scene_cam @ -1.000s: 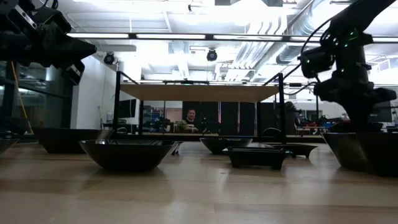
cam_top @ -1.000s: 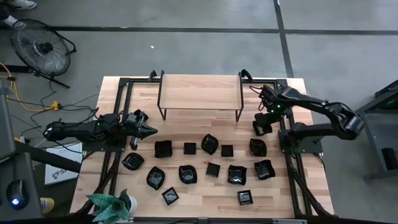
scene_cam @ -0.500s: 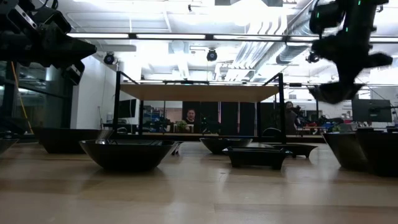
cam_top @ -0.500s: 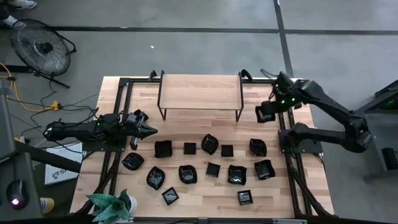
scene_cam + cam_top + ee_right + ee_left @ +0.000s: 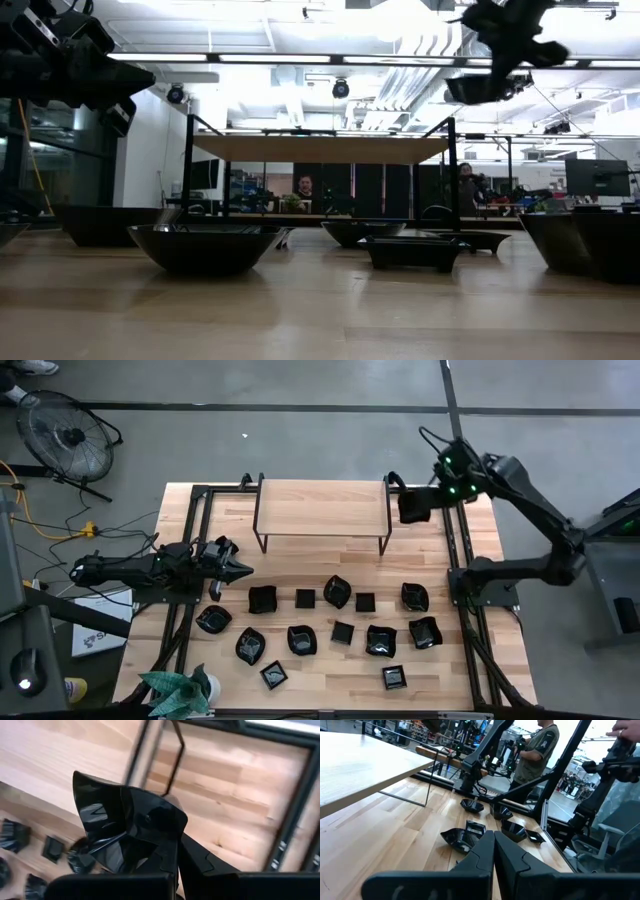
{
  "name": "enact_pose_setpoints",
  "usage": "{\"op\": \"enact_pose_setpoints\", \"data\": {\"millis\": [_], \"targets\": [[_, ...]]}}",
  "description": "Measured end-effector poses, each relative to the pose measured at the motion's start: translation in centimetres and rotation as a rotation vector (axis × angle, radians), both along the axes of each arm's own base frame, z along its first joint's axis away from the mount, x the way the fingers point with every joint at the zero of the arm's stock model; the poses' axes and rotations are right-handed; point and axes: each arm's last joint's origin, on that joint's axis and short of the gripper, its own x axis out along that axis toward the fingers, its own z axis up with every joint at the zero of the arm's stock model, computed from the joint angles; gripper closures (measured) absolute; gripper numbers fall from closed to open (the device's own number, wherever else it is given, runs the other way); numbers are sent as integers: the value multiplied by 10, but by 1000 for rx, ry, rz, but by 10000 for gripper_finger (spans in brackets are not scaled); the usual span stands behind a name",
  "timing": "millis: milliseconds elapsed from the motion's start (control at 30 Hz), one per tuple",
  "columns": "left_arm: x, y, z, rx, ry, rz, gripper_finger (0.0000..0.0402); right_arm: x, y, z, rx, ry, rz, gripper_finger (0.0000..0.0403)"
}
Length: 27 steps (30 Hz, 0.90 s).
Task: Pick & Place Mini shaped plates
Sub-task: Put the distorted square-shaped plate on the shelf
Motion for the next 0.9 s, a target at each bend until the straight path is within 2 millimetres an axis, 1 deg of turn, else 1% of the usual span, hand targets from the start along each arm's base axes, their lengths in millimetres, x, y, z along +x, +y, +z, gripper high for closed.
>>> {"op": "enact_pose_setpoints", "data": {"millis": [200, 367, 500, 700, 900], "targets": [[0, 0, 0, 0, 0, 0, 400, 28, -28, 11, -11, -4, 29, 402], [0, 0, 0, 0, 0, 0, 400, 54, -47, 10, -6, -2, 53, 402], [0, 0, 0, 0, 0, 0, 400, 73, -61, 2, 20, -28, 83, 401], [0, 0, 0, 0, 0, 0, 400, 98, -74, -17, 78, -74, 109, 402], [0, 0, 0, 0, 0, 0, 400, 109, -84, -35, 145, -49, 77, 401]]}}
